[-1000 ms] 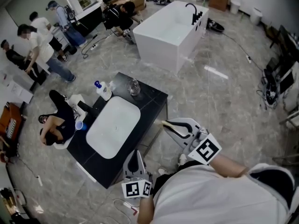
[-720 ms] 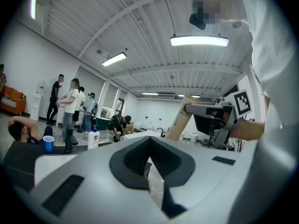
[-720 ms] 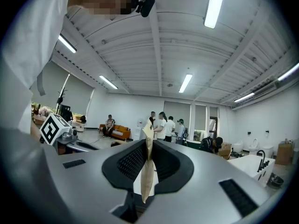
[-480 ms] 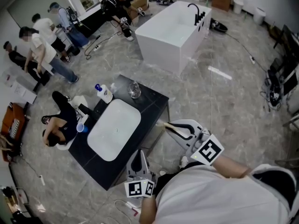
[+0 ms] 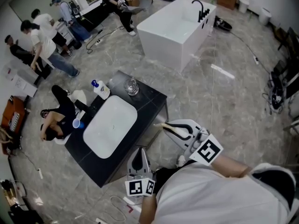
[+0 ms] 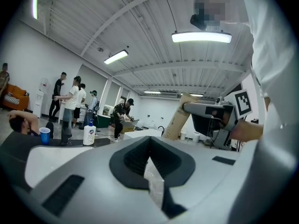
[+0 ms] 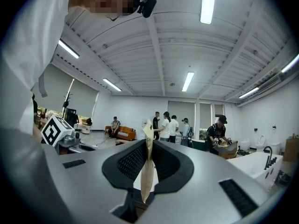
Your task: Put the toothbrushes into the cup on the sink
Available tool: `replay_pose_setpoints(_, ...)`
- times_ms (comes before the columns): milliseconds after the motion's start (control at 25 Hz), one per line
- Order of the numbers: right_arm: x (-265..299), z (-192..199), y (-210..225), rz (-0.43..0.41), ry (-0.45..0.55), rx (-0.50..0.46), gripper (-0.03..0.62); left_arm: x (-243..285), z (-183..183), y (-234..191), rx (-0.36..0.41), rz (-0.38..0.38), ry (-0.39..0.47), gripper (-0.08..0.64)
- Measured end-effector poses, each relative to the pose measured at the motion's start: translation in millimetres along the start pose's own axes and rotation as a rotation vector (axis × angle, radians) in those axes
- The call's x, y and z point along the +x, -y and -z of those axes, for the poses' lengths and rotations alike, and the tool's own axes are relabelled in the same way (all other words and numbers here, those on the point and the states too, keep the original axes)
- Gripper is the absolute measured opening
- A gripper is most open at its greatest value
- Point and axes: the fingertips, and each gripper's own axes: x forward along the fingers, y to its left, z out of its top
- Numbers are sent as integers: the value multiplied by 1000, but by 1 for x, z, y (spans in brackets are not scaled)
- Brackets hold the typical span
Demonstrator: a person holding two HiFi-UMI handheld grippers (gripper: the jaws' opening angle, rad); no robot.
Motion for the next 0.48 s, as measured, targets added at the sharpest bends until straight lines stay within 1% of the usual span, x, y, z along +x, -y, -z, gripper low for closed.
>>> replay_pose_setpoints(160, -1, -2, 3, -23, 5, -1, 61, 3, -1, 4, -1, -17, 5, 3)
replay_pose_setpoints(320, -3, -8, 8, -28, 37, 11, 61, 7, -3, 9, 8, -21, 6, 3)
replay_pose_setpoints(480, 0, -7, 7, -55, 30, 8, 61, 8, -6, 12, 16, -34, 9, 3)
